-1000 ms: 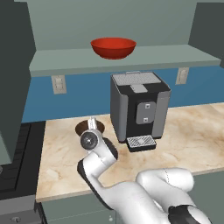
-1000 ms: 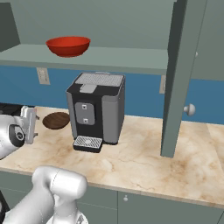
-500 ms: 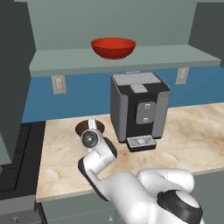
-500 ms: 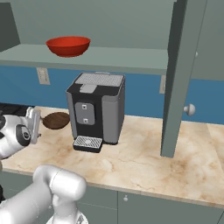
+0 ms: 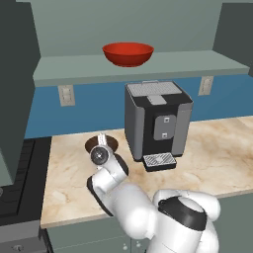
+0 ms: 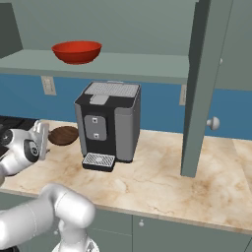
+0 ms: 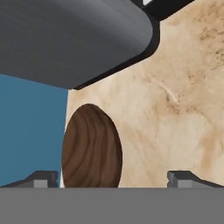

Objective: Pick up the bowls on the counter and stack them on top of one another in the open cabinet. Place the smaller bowl on top of the larger bowl.

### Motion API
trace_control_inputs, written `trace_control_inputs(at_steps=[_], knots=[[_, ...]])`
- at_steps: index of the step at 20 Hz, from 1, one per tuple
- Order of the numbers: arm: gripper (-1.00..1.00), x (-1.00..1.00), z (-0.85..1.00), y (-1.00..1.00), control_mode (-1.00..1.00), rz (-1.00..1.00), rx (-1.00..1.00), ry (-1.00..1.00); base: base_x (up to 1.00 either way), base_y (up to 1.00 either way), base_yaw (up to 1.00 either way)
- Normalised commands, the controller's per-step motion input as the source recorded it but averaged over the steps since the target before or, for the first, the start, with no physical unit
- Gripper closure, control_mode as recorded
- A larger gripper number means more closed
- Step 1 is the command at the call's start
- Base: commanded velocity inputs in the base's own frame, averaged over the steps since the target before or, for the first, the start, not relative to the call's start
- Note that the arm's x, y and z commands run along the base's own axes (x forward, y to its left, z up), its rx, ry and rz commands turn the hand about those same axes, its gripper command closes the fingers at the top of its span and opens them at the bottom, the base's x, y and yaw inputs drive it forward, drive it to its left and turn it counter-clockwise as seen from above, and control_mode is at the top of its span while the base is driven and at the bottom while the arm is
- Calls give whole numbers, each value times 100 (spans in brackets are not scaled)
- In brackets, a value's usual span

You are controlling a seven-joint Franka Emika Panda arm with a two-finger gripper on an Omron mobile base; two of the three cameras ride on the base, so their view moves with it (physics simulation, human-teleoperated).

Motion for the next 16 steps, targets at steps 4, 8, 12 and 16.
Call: trace_control_inputs(at_steps=[4,8,12,16], knots=[[-100,27,-21,28,-100,-7,3,-1,0,0,0],[-100,28,-25,29,-100,-7,3,0,0,0,0],[-100,28,-27,29,-100,-7,4,0,0,0,0],[-100,33,-22,30,-100,-7,4,0,0,0,0]])
